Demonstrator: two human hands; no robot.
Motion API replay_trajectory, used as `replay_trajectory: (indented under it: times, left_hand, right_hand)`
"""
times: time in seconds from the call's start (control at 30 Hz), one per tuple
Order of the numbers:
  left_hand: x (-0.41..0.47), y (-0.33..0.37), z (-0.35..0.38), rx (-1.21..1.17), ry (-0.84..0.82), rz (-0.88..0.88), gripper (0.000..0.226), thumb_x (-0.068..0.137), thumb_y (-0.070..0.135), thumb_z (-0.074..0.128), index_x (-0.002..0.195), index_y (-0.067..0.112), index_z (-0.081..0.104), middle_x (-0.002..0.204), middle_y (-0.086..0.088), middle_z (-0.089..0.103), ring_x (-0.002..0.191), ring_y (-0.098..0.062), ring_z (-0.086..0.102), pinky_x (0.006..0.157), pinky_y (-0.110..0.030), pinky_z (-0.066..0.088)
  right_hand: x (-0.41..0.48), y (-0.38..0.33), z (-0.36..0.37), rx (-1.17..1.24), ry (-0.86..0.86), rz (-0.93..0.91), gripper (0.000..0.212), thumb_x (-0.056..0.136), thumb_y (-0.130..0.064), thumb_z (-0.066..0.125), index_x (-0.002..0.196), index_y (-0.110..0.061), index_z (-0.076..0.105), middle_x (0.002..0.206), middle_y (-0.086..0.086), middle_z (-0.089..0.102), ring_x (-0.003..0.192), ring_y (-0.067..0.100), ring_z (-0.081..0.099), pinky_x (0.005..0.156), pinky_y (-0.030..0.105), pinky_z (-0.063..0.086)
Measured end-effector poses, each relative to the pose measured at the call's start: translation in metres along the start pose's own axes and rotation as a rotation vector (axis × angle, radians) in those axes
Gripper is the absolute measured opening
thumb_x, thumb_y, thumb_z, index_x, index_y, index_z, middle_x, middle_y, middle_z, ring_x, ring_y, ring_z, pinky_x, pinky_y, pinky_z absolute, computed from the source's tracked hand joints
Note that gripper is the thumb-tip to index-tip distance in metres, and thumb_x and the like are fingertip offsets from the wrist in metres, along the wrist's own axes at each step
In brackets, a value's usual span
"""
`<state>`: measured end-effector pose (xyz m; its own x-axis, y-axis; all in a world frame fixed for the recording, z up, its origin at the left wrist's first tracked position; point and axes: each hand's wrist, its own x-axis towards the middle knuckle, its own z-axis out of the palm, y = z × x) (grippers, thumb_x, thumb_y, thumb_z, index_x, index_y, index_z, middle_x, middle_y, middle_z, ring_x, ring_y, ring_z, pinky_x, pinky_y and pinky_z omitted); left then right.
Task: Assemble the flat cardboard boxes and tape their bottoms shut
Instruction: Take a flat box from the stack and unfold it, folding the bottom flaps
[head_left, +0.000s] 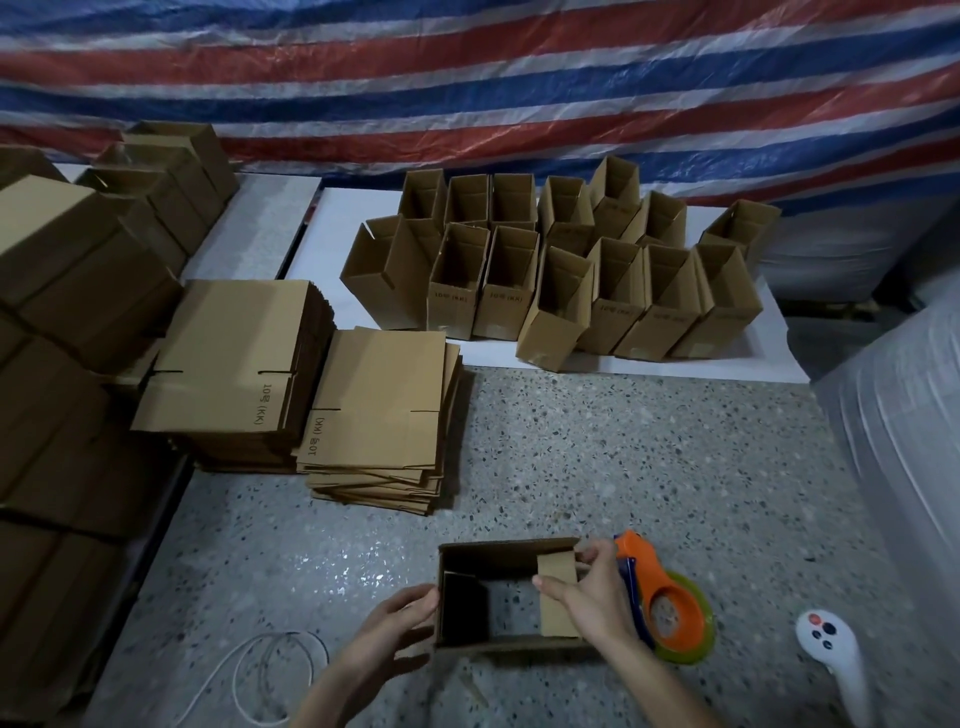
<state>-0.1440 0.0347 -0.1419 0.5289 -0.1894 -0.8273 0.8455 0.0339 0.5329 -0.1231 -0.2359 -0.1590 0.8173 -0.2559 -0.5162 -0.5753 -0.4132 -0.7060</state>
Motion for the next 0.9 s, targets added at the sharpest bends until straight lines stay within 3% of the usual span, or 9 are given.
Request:
replay_trajectory:
  times: [0.1, 0.2, 0.33, 0.47, 0.57, 0.67, 0.77, 0.83, 0.9]
  left_hand:
    - [0.006, 0.002, 0.008, 0.001, 0.072, 0.020, 0.058, 0.071, 0.055, 0.075, 0.120, 0.023, 0.068, 0.118, -0.001, 0.073, 0.110, -0.025, 0.069, 0.098, -0.042, 0.053]
    - [0.013, 0.008, 0.009, -0.004, 0.108, 0.041, 0.063, 0.064, 0.057, 0.080, 0.113, 0.019, 0.070, 0.112, -0.003, 0.074, 0.102, -0.027, 0.071, 0.086, -0.039, 0.058]
    - [0.026, 0.010, 0.019, 0.166, 0.147, 0.063, 0.064, 0.064, 0.039, 0.093, 0.103, 0.007, 0.054, 0.099, -0.013, 0.070, 0.083, -0.022, 0.067, 0.067, -0.030, 0.053]
    - [0.038, 0.005, 0.035, 0.213, 0.289, 0.076, 0.053, 0.074, 0.022, 0.088, 0.098, 0.009, 0.043, 0.101, -0.015, 0.063, 0.085, -0.023, 0.062, 0.066, -0.033, 0.053]
    - [0.039, 0.005, 0.031, 0.212, 0.262, 0.070, 0.052, 0.077, 0.024, 0.086, 0.100, 0.009, 0.043, 0.098, -0.009, 0.059, 0.083, -0.020, 0.061, 0.058, -0.027, 0.050]
    - [0.039, 0.005, 0.030, 0.233, 0.247, 0.066, 0.051, 0.079, 0.027, 0.084, 0.102, 0.009, 0.043, 0.098, -0.009, 0.060, 0.084, -0.020, 0.061, 0.061, -0.028, 0.050]
    - [0.040, 0.002, 0.031, 0.228, 0.247, 0.068, 0.052, 0.078, 0.028, 0.085, 0.101, 0.009, 0.043, 0.098, -0.011, 0.058, 0.083, -0.020, 0.058, 0.066, -0.032, 0.047]
    - [0.039, 0.000, 0.032, 0.199, 0.229, 0.097, 0.058, 0.079, 0.029, 0.085, 0.116, 0.011, 0.045, 0.118, -0.009, 0.058, 0.098, -0.022, 0.061, 0.077, -0.034, 0.051]
    - [0.037, -0.003, 0.031, 0.224, 0.210, 0.217, 0.085, 0.082, 0.029, 0.082, 0.150, 0.027, 0.030, 0.144, 0.003, 0.040, 0.131, -0.022, 0.047, 0.103, -0.039, 0.046]
  right_hand:
    - [-0.003, 0.008, -0.002, 0.031, 0.028, -0.046, 0.049, 0.070, -0.031, 0.091, 0.093, -0.019, 0.049, 0.087, -0.002, 0.058, 0.084, 0.019, 0.058, 0.073, 0.034, 0.048]
    - [-0.001, 0.009, -0.010, 0.132, -0.042, -0.049, 0.045, 0.074, -0.018, 0.088, 0.079, -0.011, 0.045, 0.083, 0.018, 0.060, 0.082, 0.034, 0.063, 0.077, 0.047, 0.054]
    - [-0.001, 0.010, -0.014, 0.166, -0.121, -0.074, 0.038, 0.078, -0.008, 0.084, 0.078, -0.010, 0.047, 0.078, 0.006, 0.054, 0.074, 0.015, 0.060, 0.067, 0.025, 0.047]
    - [-0.002, 0.011, -0.015, 0.168, -0.182, -0.084, 0.021, 0.086, -0.010, 0.078, 0.083, -0.011, 0.058, 0.092, 0.001, 0.066, 0.090, 0.012, 0.067, 0.075, 0.020, 0.049]
    - [-0.010, 0.014, -0.024, 0.144, -0.296, -0.090, 0.002, 0.091, -0.034, 0.071, 0.090, -0.034, 0.072, 0.111, -0.002, 0.072, 0.105, 0.001, 0.065, 0.091, 0.013, 0.046]
    - [-0.018, 0.028, -0.040, 0.159, -0.467, -0.125, 0.054, 0.075, -0.060, 0.078, 0.124, -0.039, 0.066, 0.148, -0.005, 0.049, 0.137, 0.004, 0.045, 0.120, 0.035, 0.031]
    - [-0.027, 0.041, -0.044, 0.047, -0.610, -0.186, 0.090, 0.065, -0.061, 0.084, 0.144, -0.053, 0.043, 0.158, -0.014, 0.021, 0.147, 0.007, 0.021, 0.123, 0.044, 0.022]
    - [-0.033, 0.042, -0.039, 0.046, -0.549, -0.197, 0.087, 0.065, -0.059, 0.088, 0.139, -0.062, 0.042, 0.154, -0.021, 0.022, 0.144, 0.000, 0.021, 0.117, 0.027, 0.032]
    - [-0.035, 0.039, -0.034, 0.096, -0.453, -0.192, 0.076, 0.063, -0.061, 0.087, 0.130, -0.064, 0.050, 0.148, -0.024, 0.031, 0.134, -0.015, 0.029, 0.101, 0.004, 0.034]
